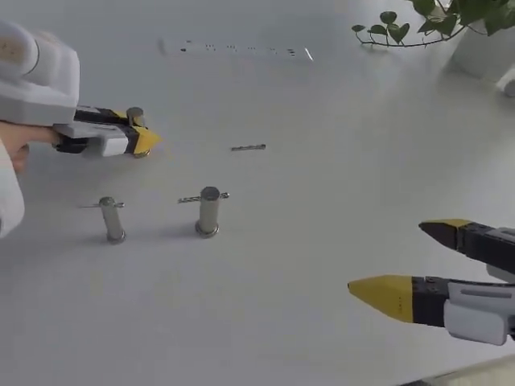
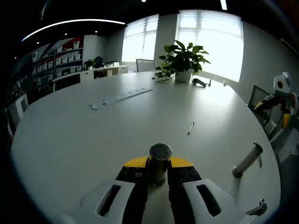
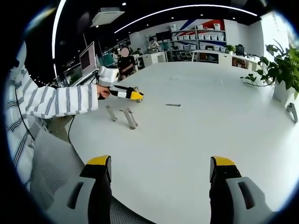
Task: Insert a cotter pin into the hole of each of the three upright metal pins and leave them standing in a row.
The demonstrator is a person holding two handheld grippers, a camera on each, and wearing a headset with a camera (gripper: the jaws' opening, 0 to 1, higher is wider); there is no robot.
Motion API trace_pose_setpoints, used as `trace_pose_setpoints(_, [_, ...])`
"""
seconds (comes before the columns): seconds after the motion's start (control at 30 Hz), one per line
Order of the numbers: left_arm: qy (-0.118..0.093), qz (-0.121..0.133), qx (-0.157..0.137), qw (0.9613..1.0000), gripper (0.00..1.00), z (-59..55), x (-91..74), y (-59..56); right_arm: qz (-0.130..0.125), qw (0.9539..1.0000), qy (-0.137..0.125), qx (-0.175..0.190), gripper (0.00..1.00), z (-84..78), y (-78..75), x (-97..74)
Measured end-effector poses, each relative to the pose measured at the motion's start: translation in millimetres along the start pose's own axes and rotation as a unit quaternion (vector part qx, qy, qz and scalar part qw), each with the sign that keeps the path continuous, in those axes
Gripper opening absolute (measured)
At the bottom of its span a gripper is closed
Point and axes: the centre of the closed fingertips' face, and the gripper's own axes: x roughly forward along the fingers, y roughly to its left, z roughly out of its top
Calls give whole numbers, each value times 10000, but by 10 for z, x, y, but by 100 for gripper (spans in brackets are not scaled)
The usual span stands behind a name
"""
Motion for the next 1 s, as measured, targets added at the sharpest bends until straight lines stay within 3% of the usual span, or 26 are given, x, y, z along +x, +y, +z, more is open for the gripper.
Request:
trace_pose_setpoints(0.2, [-1, 33, 55, 10000, 11, 3, 12, 16, 66, 10000, -26, 42, 84, -2, 32, 10])
trace_pose_setpoints(0.27, [16, 47, -71, 10000, 11, 3, 11, 33, 82, 10000, 3, 21, 84, -14, 43, 17])
trace_pose_setpoints(0.47, [23, 119, 137, 9998, 10, -1, 17, 39, 129, 9999, 15, 13, 84, -23, 67, 31])
trace_pose_setpoints(0.6, [67, 141, 128, 9998, 10, -6, 12, 41, 149, 9999, 11, -6, 84, -20, 76, 41])
trace_pose_setpoints(0.67, [102, 249, -117, 9996, 10, -17, -1, 61, 160, 9999, 3, -7, 84, -16, 80, 46])
trace_pose_setpoints(0.77, [99, 320, -200, 9992, 10, -14, -26, 95, 184, 9998, -6, -29, 84, -12, 91, 48])
trace_pose_setpoints(1.0, [-124, 363, -139, 9992, 10, 230, -221, -27, 217, 9997, -87, -61, 84, 21, 108, 36])
